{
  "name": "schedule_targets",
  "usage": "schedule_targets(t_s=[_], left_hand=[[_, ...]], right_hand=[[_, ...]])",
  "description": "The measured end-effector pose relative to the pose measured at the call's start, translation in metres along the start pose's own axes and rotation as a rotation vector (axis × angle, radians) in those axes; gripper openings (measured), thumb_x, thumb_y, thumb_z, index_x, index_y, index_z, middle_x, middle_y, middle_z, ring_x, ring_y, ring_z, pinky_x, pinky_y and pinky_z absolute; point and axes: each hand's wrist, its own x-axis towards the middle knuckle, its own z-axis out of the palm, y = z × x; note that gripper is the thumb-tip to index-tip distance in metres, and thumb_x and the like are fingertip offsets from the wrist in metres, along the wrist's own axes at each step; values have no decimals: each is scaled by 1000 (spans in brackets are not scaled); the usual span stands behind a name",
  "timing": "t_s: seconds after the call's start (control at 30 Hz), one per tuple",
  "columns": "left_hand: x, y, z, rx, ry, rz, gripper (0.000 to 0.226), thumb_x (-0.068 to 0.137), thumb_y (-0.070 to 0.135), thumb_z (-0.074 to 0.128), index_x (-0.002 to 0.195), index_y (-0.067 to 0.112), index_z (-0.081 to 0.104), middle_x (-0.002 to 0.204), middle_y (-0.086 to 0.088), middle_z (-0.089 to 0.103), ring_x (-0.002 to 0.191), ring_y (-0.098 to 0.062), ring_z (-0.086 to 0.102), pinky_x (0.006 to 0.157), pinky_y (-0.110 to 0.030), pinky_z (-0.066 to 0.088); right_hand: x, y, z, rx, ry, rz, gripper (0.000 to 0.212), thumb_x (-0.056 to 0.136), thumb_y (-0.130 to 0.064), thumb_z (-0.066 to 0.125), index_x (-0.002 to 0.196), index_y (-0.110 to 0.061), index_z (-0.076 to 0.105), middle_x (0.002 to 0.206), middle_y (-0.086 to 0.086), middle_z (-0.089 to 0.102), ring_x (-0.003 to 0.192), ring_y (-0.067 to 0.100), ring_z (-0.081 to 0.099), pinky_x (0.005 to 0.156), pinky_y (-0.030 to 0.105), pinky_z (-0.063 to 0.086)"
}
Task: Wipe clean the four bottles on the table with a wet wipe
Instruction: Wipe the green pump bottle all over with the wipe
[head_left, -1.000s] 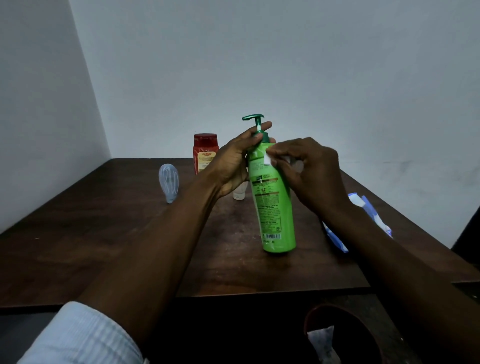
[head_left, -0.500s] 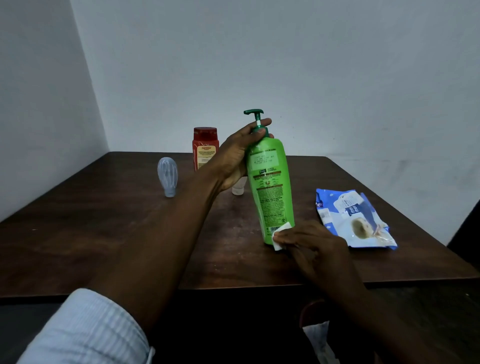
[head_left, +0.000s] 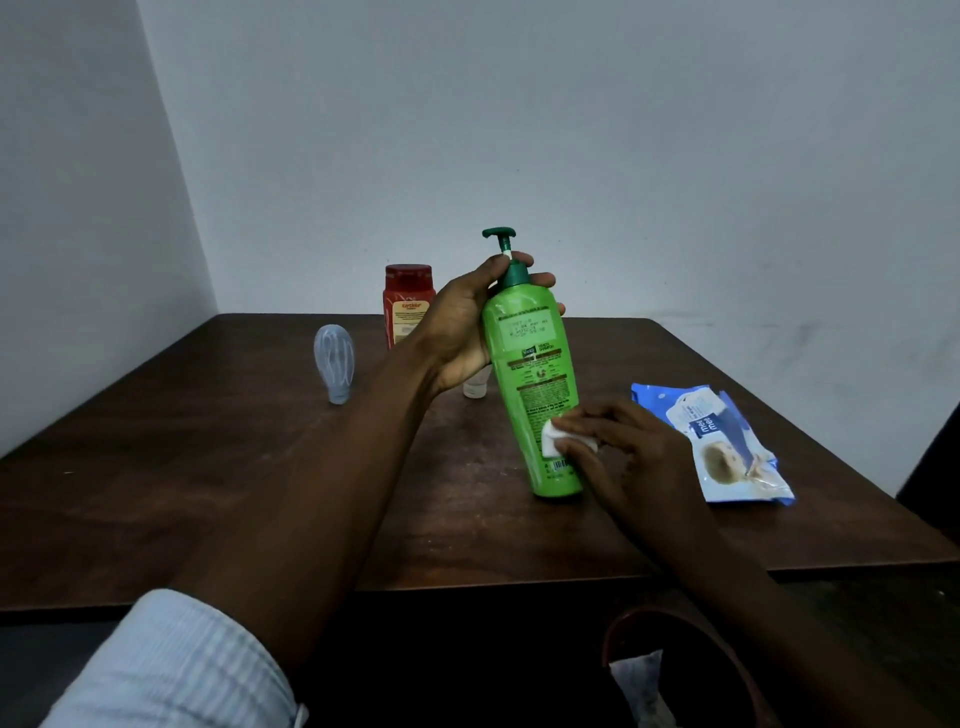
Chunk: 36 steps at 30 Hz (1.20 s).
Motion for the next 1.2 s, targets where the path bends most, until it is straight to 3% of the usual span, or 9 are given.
schedule_targets(t_s=[0.2, 0.3, 0.43, 0.5, 0.6, 0.73, 0.9, 1.03, 1.2], left_hand=[[-4, 5, 3, 14, -26, -18, 28, 104, 28, 45, 123, 14, 60, 116, -13, 67, 110, -36, 64, 97, -48, 52], [-7, 6, 4, 8, -40, -11, 29, 104, 24, 46, 128, 15, 59, 110, -9, 68, 98, -23, 66, 92, -44, 53], [-10, 9, 2, 16, -43, 8, 29, 103, 20, 48, 127, 14, 61, 112, -8, 72, 102, -25, 68, 97, -48, 51], [-10, 9, 1, 7, -24, 12, 27, 102, 19, 49, 125, 14, 63, 109, -6, 73, 98, -23, 70, 91, -45, 57], [-12, 10, -2, 36, 6, 21, 24, 101, 20, 53, 122, 15, 63, 98, 0, 72, 87, -17, 71, 77, -39, 58], [-12, 11, -5, 105, 38, 32, 19, 98, 26, 59, 115, 21, 68, 104, -1, 66, 90, -18, 68, 83, -45, 56], [-15, 11, 4, 125, 51, 37, 19, 101, 24, 55, 116, 21, 65, 85, 5, 66, 77, -11, 68, 63, -31, 56], [-15, 12, 10, 176, 42, 35, 19, 101, 26, 55, 115, 23, 67, 91, 5, 67, 79, -6, 68, 63, -29, 56], [-15, 14, 14, 207, 27, 29, 22, 103, 26, 51, 121, 21, 63, 83, 7, 66, 73, -7, 68, 59, -28, 55]], right_hand=[[67, -11, 6, 19, 130, -25, 18, 85, -10, 77, 103, -13, 79, 101, 2, 71, 93, 4, 65, 85, 12, 47], [99, -16, 7, 30, 197, -38, 16, 86, -15, 76, 101, -14, 79, 96, 2, 71, 91, 11, 68, 79, 23, 54], [122, -18, 11, 77, 210, 25, 15, 87, -21, 74, 100, -15, 79, 92, 1, 72, 85, 10, 68, 71, 33, 57], [122, -22, 17, 74, 229, 34, 14, 86, -18, 74, 99, -14, 79, 91, 0, 71, 83, 10, 67, 73, 32, 57], [114, -29, 25, 16, 257, -30, 16, 87, -12, 72, 102, -10, 78, 90, 4, 68, 84, 11, 64, 76, 19, 50], [104, -36, 36, -72, 244, -125, 20, 91, -9, 67, 108, -6, 75, 95, 9, 64, 92, 25, 62, 77, 30, 49], [98, -36, 42, -202, 183, -268, 24, 88, -4, 68, 112, -5, 73, 107, 11, 66, 101, 28, 56, 79, 31, 47], [103, -34, 40, -274, 135, -363, 24, 84, 1, 67, 107, -4, 74, 108, 12, 67, 100, 31, 56, 79, 38, 52], [101, -28, 32, -210, 171, -337, 24, 87, -4, 71, 109, -8, 76, 108, 10, 67, 100, 28, 58, 82, 33, 50]])
